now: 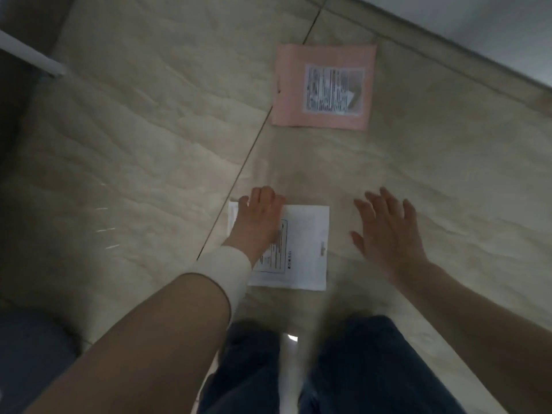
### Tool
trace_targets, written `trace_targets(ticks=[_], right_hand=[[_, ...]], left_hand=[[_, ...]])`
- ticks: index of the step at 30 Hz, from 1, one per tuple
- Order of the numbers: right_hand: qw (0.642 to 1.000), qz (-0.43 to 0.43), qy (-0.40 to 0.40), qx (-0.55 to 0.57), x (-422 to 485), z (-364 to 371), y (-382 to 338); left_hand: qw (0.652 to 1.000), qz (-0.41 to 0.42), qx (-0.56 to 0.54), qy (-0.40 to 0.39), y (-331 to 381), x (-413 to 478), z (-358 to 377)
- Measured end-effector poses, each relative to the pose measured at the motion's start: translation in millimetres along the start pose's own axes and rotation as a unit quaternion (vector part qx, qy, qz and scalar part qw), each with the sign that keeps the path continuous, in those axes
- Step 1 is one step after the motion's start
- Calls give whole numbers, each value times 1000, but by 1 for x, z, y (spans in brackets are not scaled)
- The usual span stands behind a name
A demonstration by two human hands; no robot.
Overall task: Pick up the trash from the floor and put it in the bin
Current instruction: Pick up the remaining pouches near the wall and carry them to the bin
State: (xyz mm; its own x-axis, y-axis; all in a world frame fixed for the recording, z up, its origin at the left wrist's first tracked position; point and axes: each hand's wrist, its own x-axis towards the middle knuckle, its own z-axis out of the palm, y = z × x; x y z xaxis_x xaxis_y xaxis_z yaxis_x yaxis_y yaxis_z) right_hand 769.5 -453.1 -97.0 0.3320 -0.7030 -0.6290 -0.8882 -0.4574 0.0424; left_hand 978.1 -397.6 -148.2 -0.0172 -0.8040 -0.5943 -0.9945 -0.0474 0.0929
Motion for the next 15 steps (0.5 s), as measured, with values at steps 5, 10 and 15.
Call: trace_targets(ticks=[5,10,15], right_hand=[[1000,1,2,12,13,-1,17],[997,22,20,65,-12,-41,40],[995,32,23,88,-26,-90,65]], left_hand=[[997,-12,-19,-72,6,9,10],[986,-6,-99,-132,19,-5,-40],[993,20,-80,-82,26,16,-138]])
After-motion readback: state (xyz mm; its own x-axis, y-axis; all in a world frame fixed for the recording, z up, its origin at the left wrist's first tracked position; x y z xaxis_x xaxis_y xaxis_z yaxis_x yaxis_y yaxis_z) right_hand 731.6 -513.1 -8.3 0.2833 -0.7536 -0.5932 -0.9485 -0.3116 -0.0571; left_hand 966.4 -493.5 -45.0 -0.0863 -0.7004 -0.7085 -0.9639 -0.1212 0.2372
